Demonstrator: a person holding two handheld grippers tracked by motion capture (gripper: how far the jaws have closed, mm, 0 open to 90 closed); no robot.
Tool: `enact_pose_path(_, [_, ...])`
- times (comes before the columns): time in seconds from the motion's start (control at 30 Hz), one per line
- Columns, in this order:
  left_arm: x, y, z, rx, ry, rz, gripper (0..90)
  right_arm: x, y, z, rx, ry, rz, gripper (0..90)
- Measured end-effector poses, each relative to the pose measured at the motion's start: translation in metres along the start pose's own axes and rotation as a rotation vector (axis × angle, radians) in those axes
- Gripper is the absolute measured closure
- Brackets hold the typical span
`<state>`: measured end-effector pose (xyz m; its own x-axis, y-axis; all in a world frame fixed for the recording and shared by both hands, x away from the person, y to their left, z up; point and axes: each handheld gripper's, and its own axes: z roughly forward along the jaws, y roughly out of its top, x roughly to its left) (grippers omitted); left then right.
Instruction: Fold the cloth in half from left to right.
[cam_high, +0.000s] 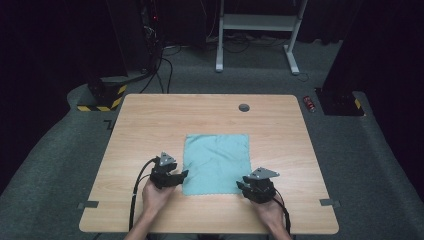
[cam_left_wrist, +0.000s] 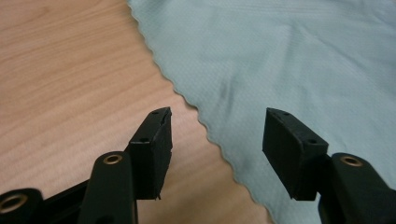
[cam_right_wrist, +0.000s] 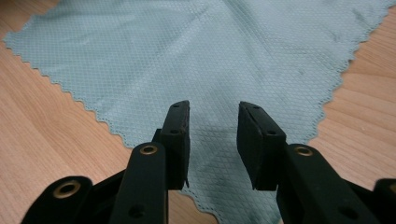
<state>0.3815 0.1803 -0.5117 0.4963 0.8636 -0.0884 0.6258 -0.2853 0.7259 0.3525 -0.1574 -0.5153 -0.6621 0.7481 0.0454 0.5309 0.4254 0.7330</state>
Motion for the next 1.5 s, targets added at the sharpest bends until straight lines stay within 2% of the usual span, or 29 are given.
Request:
enact_pose_path(0.13, [0.004, 0.013, 0.009, 0.014, 0.027, 0.001, 42.7, 0.005, 0.003, 0.003, -0.006, 0.015, -0.016, 65.1])
enact_pose_path(0.17, [0.005, 0.016, 0.011, 0.005, 0.032, -0.002, 42.6, 0.005, 0.004, 0.004, -0.007, 0.021, -0.020, 65.4])
enact_pose_path(0.23, [0.008, 0.024, 0.014, 0.012, 0.035, -0.007, 42.8, 0.007, 0.006, 0.005, -0.016, 0.040, -0.017, 66.3])
enact_pose_path(0.3, [0.012, 0.029, 0.017, -0.005, 0.029, -0.026, 43.5, 0.011, 0.009, 0.008, -0.022, 0.059, -0.019, 67.6])
enact_pose_path(0.37, [0.015, 0.035, 0.020, 0.002, 0.036, -0.026, 43.4, 0.014, 0.011, 0.010, -0.026, 0.073, -0.027, 68.9])
enact_pose_path(0.4, [0.016, 0.037, 0.022, -0.014, 0.041, -0.026, 43.6, 0.016, 0.013, 0.011, -0.031, 0.080, -0.037, 69.8])
enact_pose_path(0.47, [0.019, 0.043, 0.025, 0.001, 0.050, -0.031, 44.3, 0.020, 0.016, 0.014, -0.040, 0.093, -0.050, 72.4])
enact_pose_path(0.6, [0.022, 0.054, 0.033, 0.000, 0.071, -0.032, 44.9, 0.030, 0.022, 0.022, -0.037, 0.131, -0.068, 77.2])
enact_pose_path(0.7, [0.025, 0.060, 0.042, -0.021, 0.068, -0.067, 47.9, 0.039, 0.026, 0.029, -0.036, 0.152, -0.091, 79.5])
enact_pose_path(0.77, [0.026, 0.066, 0.049, 0.003, 0.075, -0.073, 47.9, 0.045, 0.029, 0.033, -0.040, 0.168, -0.102, 80.1])
enact_pose_path(0.83, [0.027, 0.068, 0.054, -0.017, 0.092, -0.071, 49.2, 0.052, 0.032, 0.036, -0.044, 0.182, -0.114, 80.6])
enact_pose_path(0.9, [0.031, 0.073, 0.061, 0.014, 0.094, -0.079, 49.3, 0.059, 0.035, 0.040, -0.041, 0.188, -0.145, 81.2])
enact_pose_path(1.0, [0.029, 0.081, 0.068, 0.007, 0.086, -0.061, 50.6, 0.072, 0.040, 0.048, -0.033, 0.207, -0.194, 81.7])
enact_pose_path(1.1, [0.026, 0.088, 0.075, 0.008, 0.084, -0.043, 51.3, 0.082, 0.043, 0.053, -0.035, 0.231, -0.207, 82.0])
enact_pose_path(1.17, [0.028, 0.092, 0.082, 0.037, 0.084, -0.037, 51.2, 0.086, 0.045, 0.057, -0.033, 0.242, -0.214, 82.0])
enact_pose_path(1.23, [0.030, 0.093, 0.087, 0.034, 0.096, -0.046, 51.7, 0.090, 0.046, 0.061, -0.034, 0.254, -0.216, 81.9])
enact_pose_path(1.3, [0.034, 0.092, 0.092, 0.051, 0.107, -0.061, 53.2, 0.095, 0.047, 0.066, -0.031, 0.263, -0.224, 80.4])
enact_pose_path(1.43, [0.042, 0.097, 0.098, 0.086, 0.149, -0.054, 53.7, 0.105, 0.048, 0.072, -0.002, 0.269, -0.265, 77.0])
enact_pose_path(1.5, [0.046, 0.100, 0.097, 0.082, 0.170, -0.058, 53.3, 0.107, 0.048, 0.072, 0.000, 0.273, -0.270, 76.1])
